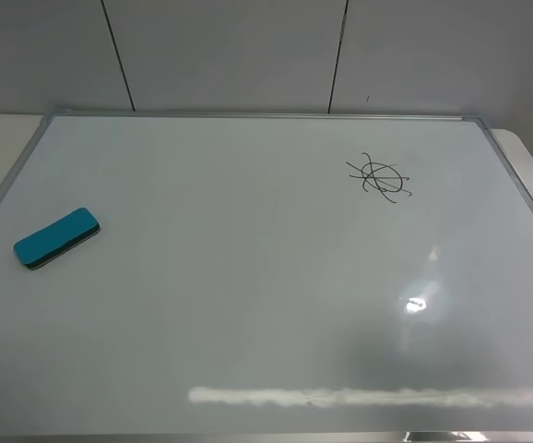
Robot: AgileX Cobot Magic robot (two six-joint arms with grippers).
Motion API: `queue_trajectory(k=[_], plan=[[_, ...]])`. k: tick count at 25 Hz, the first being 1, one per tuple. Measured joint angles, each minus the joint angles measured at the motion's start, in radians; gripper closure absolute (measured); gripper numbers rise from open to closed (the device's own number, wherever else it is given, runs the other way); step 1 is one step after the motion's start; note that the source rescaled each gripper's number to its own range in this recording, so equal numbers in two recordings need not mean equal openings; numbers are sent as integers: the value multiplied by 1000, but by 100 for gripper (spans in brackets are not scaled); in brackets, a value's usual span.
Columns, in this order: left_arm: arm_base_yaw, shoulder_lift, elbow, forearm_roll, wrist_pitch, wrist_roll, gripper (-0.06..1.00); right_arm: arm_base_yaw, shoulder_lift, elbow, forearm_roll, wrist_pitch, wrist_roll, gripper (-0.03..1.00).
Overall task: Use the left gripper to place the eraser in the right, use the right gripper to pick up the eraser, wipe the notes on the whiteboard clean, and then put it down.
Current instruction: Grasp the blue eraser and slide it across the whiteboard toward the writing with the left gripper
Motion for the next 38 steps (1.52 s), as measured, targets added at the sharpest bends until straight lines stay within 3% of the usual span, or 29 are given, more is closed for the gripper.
queue_trajectory(k=[20, 25, 30, 32, 33, 35, 36, 38], plan=[[0, 21, -14, -6, -4, 0, -6, 0, 0, 0, 0, 0, 0, -3], [0, 208, -89, -3, -17, 14, -6, 0, 0, 0, 0, 0, 0, -3], [0, 579, -204, -3, -17, 92, -2, 0, 0, 0, 0, 0, 0, -3], [0, 716, -245, -2, -21, 116, 11, 0, 0, 0, 0, 0, 0, -3], [0, 850, -289, 3, -38, 132, 35, 0, 0, 0, 0, 0, 0, -3], [0, 959, -311, 9, -71, 139, 69, 0, 0, 0, 0, 0, 0, -3], [-3, 1011, -316, 23, -100, 148, 80, 0, 0, 0, 0, 0, 0, -3], [-20, 1096, -318, 43, -162, 157, 90, 0, 0, 0, 0, 0, 0, -3]])
